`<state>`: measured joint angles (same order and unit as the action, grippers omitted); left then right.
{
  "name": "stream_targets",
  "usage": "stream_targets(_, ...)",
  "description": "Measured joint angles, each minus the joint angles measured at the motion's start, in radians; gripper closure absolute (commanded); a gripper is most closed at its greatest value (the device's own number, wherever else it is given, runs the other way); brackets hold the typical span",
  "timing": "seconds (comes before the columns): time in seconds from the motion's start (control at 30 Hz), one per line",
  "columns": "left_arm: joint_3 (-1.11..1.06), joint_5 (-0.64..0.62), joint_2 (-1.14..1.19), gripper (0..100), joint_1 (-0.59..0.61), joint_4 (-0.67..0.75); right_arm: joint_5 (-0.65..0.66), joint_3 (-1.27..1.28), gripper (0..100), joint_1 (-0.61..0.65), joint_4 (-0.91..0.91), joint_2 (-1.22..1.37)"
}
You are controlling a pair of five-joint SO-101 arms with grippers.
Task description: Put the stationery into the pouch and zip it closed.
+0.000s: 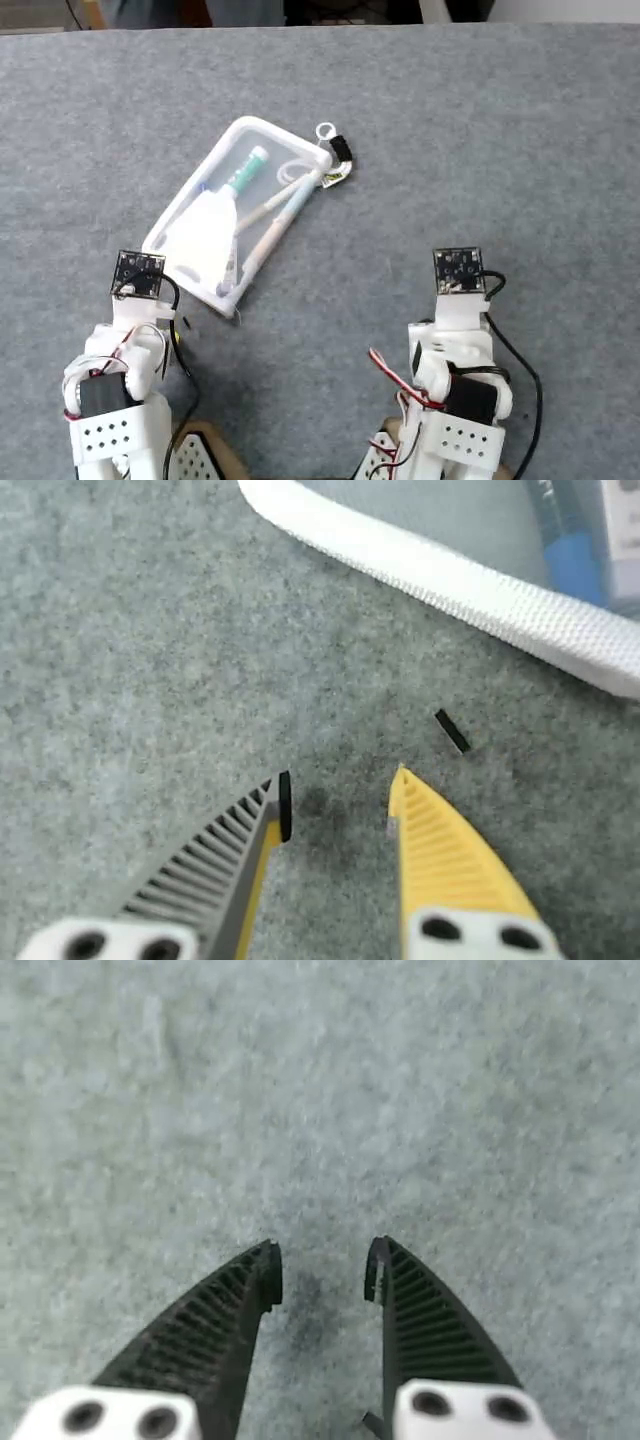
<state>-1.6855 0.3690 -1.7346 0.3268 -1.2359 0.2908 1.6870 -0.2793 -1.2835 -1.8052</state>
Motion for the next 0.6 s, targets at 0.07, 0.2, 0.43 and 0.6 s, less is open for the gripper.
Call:
stream_targets(0.07,0.000,0.000,0.000,84,0.000,0.000,0.000,0.000,85.8,0.000,-0.002,0.000)
stream_targets(0.2,0.000,0.000,0.000,98,0.000,0.000,0.000,0.000,98.9,0.000,-0.002,0.000)
stream_targets(0.43,0.000,0.000,0.000,97,0.000,0.000,0.000,0.000,98.5,0.000,-0.002,0.000)
stream_targets(0.6,0.000,0.000,0.000,97,0.000,0.000,0.002,0.000,98.5,0.000,-0.002,0.000)
